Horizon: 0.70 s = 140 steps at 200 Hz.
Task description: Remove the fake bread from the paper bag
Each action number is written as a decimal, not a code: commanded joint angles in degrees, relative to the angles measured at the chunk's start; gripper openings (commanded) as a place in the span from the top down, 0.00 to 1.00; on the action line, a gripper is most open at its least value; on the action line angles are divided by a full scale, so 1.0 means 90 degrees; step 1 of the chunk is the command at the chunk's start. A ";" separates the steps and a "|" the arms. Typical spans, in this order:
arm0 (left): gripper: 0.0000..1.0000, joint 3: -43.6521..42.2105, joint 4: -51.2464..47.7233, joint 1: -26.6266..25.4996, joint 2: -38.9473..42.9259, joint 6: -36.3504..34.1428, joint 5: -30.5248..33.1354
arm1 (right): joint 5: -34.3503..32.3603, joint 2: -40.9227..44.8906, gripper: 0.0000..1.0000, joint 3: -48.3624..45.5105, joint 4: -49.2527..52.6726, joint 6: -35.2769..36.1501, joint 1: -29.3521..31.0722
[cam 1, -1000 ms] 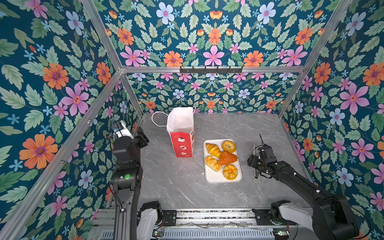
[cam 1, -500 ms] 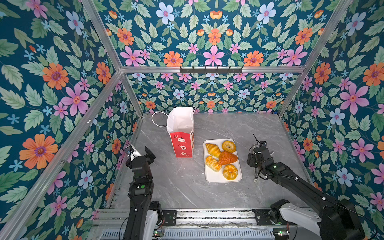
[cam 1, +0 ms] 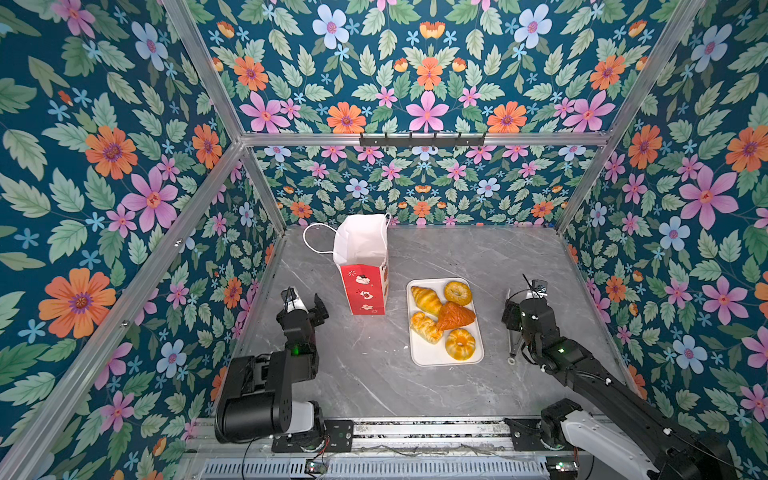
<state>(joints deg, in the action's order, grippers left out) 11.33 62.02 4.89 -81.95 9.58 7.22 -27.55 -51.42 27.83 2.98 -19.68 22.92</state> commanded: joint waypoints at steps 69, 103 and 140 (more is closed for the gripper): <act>0.06 0.0537 0.0896 -0.0811 -0.1075 -0.1024 0.0365 | -0.0940 -0.1459 0.21 -0.0395 -0.3354 0.1863 -0.0173; 0.05 0.0500 0.1105 -0.0825 -0.1149 -0.0964 0.0571 | -0.0649 -0.1926 0.21 -0.0533 -0.3802 0.1892 -0.0783; 0.04 0.0488 0.1229 -0.0824 -0.1171 -0.1027 0.0587 | 0.0064 -0.2231 0.22 -0.0822 -0.4524 0.2226 -0.1219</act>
<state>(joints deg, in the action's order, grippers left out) 15.66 71.29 -2.66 -92.66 1.32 11.14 -31.53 -70.19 20.64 -32.67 -1.06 13.72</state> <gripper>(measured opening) 0.959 0.779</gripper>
